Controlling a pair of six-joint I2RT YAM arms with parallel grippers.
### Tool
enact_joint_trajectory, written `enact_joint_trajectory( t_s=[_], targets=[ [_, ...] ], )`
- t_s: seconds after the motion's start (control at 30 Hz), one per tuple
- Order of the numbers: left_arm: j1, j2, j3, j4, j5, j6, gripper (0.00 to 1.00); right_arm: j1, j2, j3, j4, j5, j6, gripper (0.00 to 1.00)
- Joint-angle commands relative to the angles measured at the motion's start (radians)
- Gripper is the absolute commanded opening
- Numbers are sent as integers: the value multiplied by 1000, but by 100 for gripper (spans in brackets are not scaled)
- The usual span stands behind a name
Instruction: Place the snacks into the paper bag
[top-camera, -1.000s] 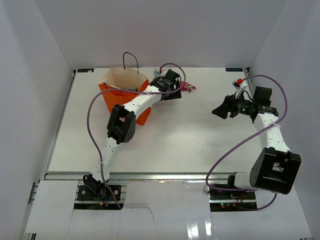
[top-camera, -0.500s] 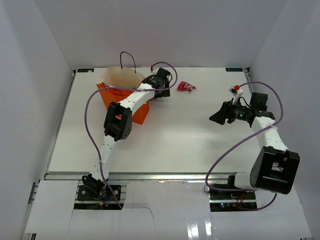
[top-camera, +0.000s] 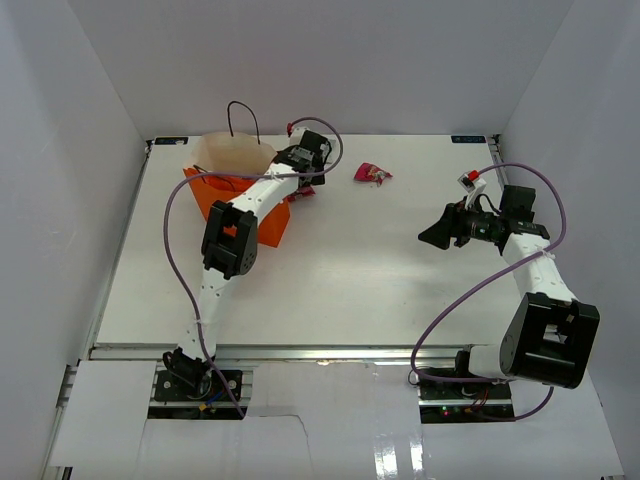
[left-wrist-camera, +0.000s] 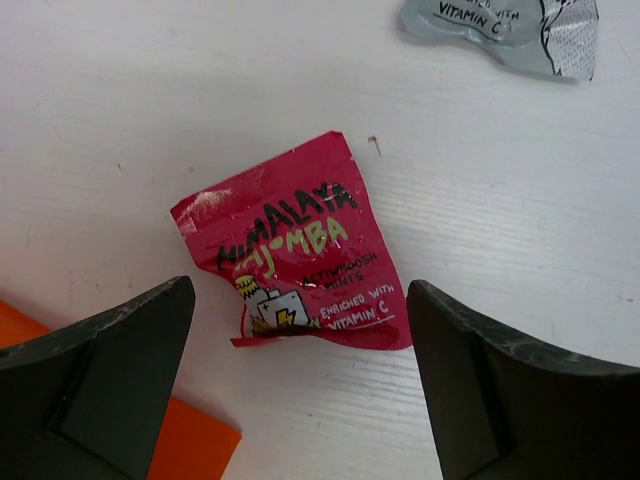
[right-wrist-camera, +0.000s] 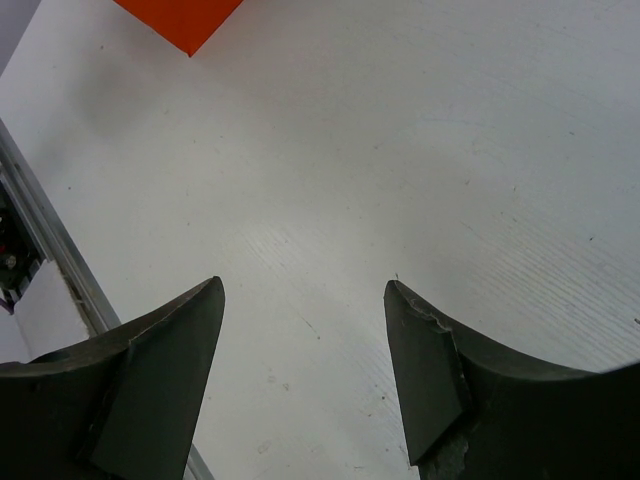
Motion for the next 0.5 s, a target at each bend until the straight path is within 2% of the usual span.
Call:
enact_joint_trajectory(
  t_s=[0.0,0.07,0.2,0.47],
  targets=[
    [19,-31,33,60,15,46,98,-4,4,-10,35,-31,1,71],
    [32,-23,30,60,34,37,98,-4,4,-10,37,-31,2,71],
    [56,0,23,72,164,29,98,-4,1,-13,37,-31,5,72],
    [62,-18,-62,69,196,-15,97,-2,2,-14,45,-33,11,72]
  ],
)
